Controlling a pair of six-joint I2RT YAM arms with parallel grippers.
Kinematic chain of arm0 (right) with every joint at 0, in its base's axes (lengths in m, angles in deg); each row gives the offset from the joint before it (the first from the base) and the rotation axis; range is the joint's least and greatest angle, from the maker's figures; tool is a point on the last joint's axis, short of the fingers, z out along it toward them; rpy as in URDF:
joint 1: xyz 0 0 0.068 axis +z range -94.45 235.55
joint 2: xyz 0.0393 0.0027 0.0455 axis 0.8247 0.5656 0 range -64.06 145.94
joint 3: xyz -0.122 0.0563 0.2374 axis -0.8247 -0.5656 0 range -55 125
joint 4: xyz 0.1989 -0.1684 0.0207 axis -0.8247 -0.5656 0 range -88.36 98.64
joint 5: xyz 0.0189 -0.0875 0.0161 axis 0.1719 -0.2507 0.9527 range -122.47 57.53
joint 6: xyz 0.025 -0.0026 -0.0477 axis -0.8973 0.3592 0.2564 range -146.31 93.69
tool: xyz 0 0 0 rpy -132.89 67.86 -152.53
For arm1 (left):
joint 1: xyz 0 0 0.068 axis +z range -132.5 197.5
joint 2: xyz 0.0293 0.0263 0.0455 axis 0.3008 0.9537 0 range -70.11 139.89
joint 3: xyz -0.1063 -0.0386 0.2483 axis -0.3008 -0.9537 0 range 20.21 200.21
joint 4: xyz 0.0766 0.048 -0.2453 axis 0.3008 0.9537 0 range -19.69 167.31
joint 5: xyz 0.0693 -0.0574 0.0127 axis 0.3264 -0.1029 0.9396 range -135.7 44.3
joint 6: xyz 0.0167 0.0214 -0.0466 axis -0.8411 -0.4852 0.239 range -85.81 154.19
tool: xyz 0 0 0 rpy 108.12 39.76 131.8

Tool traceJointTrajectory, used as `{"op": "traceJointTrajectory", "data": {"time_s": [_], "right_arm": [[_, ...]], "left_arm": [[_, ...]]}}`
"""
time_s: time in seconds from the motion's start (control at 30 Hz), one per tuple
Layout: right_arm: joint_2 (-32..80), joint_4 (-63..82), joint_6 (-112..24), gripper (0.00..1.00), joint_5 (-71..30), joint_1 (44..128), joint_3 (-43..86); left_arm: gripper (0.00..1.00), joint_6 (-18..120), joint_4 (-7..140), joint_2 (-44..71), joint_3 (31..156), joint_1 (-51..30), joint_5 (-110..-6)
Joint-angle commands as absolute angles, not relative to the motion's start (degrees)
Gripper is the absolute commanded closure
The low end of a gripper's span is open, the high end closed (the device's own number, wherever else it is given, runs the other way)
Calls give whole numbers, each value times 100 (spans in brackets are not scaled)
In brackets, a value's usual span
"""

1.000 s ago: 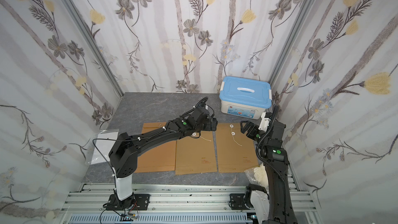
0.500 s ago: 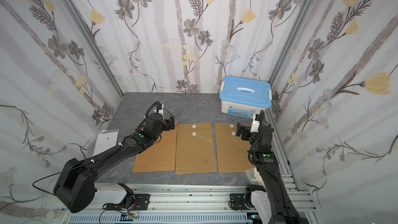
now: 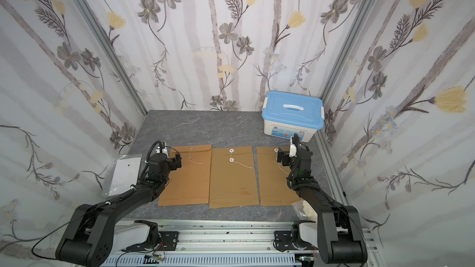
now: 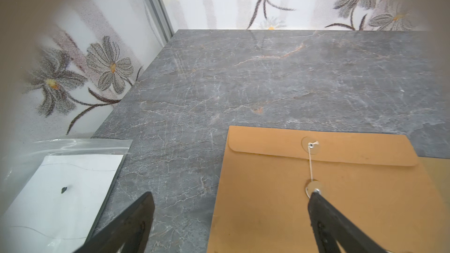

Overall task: Close the mouth of the file bag
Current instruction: Reset both arms

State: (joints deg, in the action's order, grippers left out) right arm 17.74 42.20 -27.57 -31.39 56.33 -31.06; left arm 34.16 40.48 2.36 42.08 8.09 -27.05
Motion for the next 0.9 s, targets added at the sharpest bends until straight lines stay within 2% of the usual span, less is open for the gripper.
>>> {"op": "traceJointTrajectory", "data": {"time_s": [0.0,0.03,0.13,0.23,0.87], "right_arm": [[2176,5453,-2742,0,-3142,5643,-3197],[2038,4982,-2767,0,-3229,5648,-3081],[2057,4940,-2773,0,-3298,5669,-3030],[2078,5002,-2774,0,-3314,5683,-3047],[2079,4964,-2755,0,-3352,5705,-3031]], "left_arm": [[0,3273,2814,671,4109,1263,-3515],[0,3376,2596,827,4072,1450,-3787],[0,3615,2553,1256,4305,1851,-4472],[0,3466,2410,1840,4516,1810,-4704],[0,3471,2188,1899,4394,1819,-4755]]}}
